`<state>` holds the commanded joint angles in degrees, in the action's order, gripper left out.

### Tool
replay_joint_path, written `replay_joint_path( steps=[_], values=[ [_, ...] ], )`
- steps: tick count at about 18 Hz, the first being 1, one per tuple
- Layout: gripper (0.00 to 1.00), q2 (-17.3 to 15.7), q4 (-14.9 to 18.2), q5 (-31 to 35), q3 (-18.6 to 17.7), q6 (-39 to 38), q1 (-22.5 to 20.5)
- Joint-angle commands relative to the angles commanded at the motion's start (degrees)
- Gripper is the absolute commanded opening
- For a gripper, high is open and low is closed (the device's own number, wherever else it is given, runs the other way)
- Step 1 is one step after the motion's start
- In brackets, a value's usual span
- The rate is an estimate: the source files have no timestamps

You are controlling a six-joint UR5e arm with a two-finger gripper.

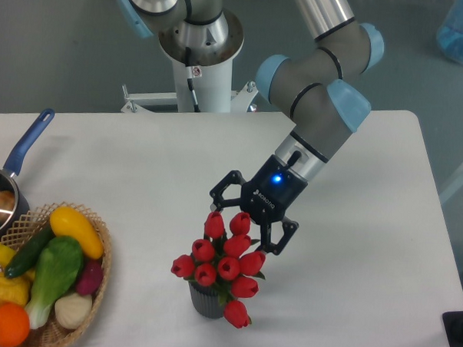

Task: Pick up the flowers from the vase
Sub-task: 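Lower the open gripper over the tulip stems above the vase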

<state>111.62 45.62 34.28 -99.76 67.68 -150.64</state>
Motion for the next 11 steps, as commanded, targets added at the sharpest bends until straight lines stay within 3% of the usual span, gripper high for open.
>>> replay_joint_path(
  steps=[11],
  values=[
    [1.00,3.5,-0.1,-0.5,4.2,0.3,1.7]
  ],
)
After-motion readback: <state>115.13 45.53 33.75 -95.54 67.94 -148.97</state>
